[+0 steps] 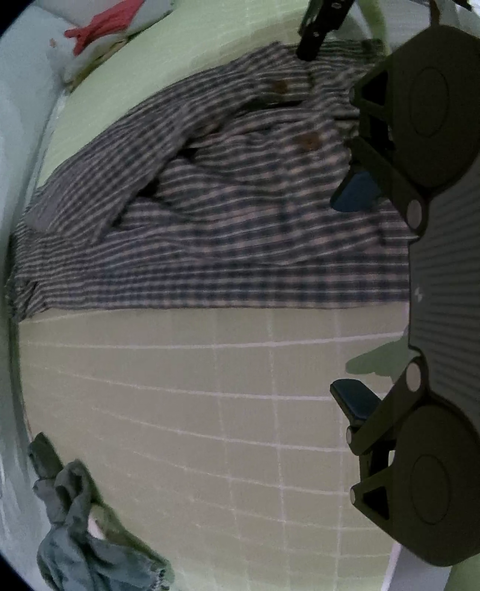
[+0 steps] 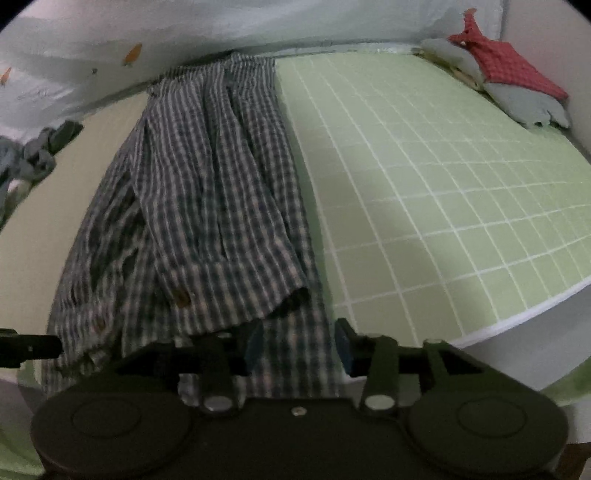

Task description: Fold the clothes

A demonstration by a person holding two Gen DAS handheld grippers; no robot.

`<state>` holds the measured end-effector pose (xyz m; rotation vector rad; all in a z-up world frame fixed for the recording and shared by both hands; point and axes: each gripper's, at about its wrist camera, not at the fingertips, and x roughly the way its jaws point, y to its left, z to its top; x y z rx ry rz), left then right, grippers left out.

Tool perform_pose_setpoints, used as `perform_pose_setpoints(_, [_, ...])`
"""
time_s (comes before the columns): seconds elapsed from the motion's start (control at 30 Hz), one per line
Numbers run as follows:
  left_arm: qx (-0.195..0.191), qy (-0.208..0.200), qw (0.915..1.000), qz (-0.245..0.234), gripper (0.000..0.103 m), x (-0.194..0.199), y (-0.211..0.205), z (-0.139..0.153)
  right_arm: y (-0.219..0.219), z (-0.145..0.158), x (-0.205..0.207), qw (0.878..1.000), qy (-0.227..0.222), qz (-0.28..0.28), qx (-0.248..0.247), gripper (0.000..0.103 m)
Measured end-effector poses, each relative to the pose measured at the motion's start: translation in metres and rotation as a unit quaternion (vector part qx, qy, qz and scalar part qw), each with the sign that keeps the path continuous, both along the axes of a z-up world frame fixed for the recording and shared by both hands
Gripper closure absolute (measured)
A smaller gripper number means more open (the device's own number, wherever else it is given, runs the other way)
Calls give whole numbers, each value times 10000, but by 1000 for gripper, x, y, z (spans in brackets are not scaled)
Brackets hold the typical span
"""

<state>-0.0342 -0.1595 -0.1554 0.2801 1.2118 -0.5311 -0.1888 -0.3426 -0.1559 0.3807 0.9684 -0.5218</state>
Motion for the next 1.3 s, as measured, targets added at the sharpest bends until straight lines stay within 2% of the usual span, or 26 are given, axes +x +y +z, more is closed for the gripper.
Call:
perform_pose_setpoints(0.13, [81,168,9998,-119,6,-10,-2,-7,-3,-6,-3,9998,44,29,171,43])
perform_pose_setpoints(0.33, [169,245,9993,-216,6,-22,-6,-13,-3,-8,-11,9994,32,197,293,39])
perform_pose_setpoints(0.43, [70,284,9993,-216,8,-24,-9,-13,-1,-9,-12,9988,64,343,344,33])
perform_pose_setpoints(0.47, [33,284,9994,-218,9,-25,-9,-13,1,-10,-11,9986,78,393,345,31])
perform_pose_setpoints(0.57, [-29,211,9995,-227,27,-28,-12,-11,5,-11,-10,9980,131,537,298,30])
perform_pose_setpoints(0.63, [-31,138,9997,-213,35,-30,-14,-10,5,-10,-11,9978,138,579,290,37])
perform_pose_setpoints(0.67, [-20,103,9998,-192,45,-31,-14,-9,4,-9,-11,9977,124,598,302,49])
perform_pose_setpoints(0.7, [-8,69,9998,-171,58,-31,-14,-8,3,-9,-12,9975,111,616,313,68])
perform_pose_setpoints(0.73, [3,34,9999,-150,65,-32,-14,-8,2,-7,-12,9972,77,644,378,77])
perform_pose_setpoints(0.77, [15,0,9999,-130,91,-33,-15,-7,-1,-6,-12,9966,29,677,478,94])
perform_pose_setpoints(0.8, [-24,52,10000,-67,101,-31,-13,-7,-3,-5,-12,9958,-18,710,577,100])
perform_pose_setpoints(0.9, [-199,215,9995,112,101,-22,-7,-2,-10,5,-11,9949,-266,615,754,101])
perform_pose_setpoints(1.07, [-666,235,9968,369,101,-2,0,22,-21,24,-6,9926,-676,433,916,101])
perform_pose_setpoints(1.3, [-1297,-150,9899,546,101,12,-10,65,-35,55,16,9866,-1332,310,885,101])
